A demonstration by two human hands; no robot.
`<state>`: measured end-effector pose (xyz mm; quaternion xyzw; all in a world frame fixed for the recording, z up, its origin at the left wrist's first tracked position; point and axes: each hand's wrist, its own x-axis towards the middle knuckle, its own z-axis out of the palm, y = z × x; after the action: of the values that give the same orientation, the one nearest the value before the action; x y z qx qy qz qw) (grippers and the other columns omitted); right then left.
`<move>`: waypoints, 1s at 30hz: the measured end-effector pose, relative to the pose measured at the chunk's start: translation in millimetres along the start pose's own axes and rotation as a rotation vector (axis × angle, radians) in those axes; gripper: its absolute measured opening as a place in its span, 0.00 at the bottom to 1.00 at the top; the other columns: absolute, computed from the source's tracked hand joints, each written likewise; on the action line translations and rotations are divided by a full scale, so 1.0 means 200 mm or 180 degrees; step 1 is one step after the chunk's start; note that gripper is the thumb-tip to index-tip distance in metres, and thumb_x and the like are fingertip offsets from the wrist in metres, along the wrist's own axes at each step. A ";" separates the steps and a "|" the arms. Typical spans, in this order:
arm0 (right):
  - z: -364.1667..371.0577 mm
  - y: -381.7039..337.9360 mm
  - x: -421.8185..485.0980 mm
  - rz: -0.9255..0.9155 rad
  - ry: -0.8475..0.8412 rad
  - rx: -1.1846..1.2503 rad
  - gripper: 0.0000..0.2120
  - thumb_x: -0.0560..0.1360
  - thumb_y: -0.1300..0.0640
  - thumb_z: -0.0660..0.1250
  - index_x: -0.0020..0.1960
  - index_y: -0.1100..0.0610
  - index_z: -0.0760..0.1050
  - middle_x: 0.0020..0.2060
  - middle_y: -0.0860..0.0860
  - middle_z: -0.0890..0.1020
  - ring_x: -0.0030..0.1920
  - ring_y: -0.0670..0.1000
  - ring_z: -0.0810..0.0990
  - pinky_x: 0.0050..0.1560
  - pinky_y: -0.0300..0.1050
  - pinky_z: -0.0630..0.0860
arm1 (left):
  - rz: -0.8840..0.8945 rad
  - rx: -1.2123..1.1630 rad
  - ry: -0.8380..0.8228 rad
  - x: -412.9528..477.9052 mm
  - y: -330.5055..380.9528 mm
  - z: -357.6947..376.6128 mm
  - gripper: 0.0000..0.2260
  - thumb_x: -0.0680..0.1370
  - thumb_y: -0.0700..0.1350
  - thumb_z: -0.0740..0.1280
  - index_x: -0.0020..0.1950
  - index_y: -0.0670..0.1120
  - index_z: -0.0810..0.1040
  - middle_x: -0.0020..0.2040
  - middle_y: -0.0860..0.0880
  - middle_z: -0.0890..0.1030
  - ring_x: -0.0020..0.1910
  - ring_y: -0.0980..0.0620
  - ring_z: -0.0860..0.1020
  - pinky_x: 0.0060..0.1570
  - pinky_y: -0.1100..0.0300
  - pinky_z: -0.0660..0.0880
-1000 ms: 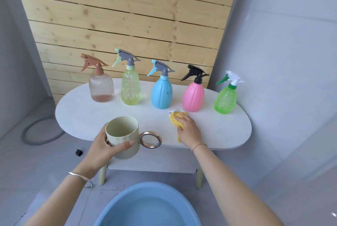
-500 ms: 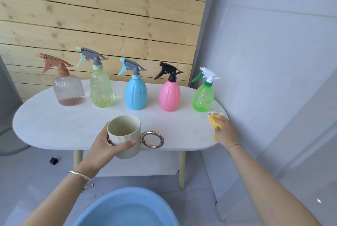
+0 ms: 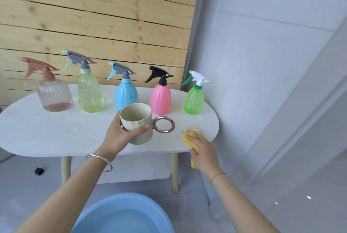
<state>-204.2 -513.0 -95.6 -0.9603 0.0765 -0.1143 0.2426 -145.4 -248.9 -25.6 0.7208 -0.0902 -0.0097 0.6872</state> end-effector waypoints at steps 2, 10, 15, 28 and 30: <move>0.01 -0.07 -0.06 -0.0220 -0.0111 0.0139 0.25 0.75 0.63 0.61 0.69 0.45 0.70 0.72 0.42 0.65 0.71 0.45 0.64 0.65 0.37 0.62 | 0.0021 0.0002 -0.0044 0.03 0.03 0.06 0.40 0.50 0.61 0.76 0.61 0.54 0.73 0.55 0.55 0.79 0.53 0.60 0.77 0.44 0.68 0.73; -0.10 -0.07 -0.30 0.0261 0.0386 0.2660 0.25 0.73 0.74 0.59 0.58 0.49 0.79 0.60 0.39 0.78 0.63 0.40 0.75 0.60 0.30 0.69 | 0.0020 0.0003 -0.0059 0.17 0.02 0.38 0.33 0.64 0.42 0.81 0.65 0.45 0.70 0.54 0.50 0.78 0.47 0.61 0.76 0.38 0.72 0.72; -0.24 0.03 -0.33 0.0266 0.0612 0.2741 0.25 0.74 0.74 0.60 0.58 0.48 0.79 0.60 0.40 0.79 0.62 0.39 0.75 0.59 0.30 0.70 | 0.0117 -0.0007 -0.0182 0.22 -0.05 0.66 0.34 0.61 0.43 0.83 0.62 0.48 0.70 0.51 0.55 0.78 0.50 0.54 0.77 0.42 0.70 0.73; -0.28 0.13 -0.30 0.0280 0.0622 0.2646 0.24 0.74 0.73 0.60 0.59 0.48 0.79 0.61 0.38 0.78 0.62 0.40 0.75 0.63 0.39 0.73 | 0.0140 0.0171 -0.0116 0.28 -0.19 0.91 0.33 0.61 0.46 0.83 0.61 0.49 0.69 0.52 0.55 0.78 0.52 0.54 0.77 0.44 0.68 0.70; -0.28 0.13 -0.31 0.0315 0.0645 0.2641 0.24 0.74 0.73 0.61 0.58 0.48 0.79 0.60 0.38 0.79 0.62 0.40 0.75 0.63 0.39 0.72 | 0.0138 0.0172 -0.0104 0.28 -0.20 0.93 0.34 0.61 0.47 0.83 0.61 0.49 0.70 0.53 0.55 0.78 0.52 0.54 0.77 0.43 0.71 0.70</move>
<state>-279.5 -547.9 -71.6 -0.7605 0.0936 -0.2173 0.6048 -111.5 -438.3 -70.0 0.7368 -0.1173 -0.0041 0.6659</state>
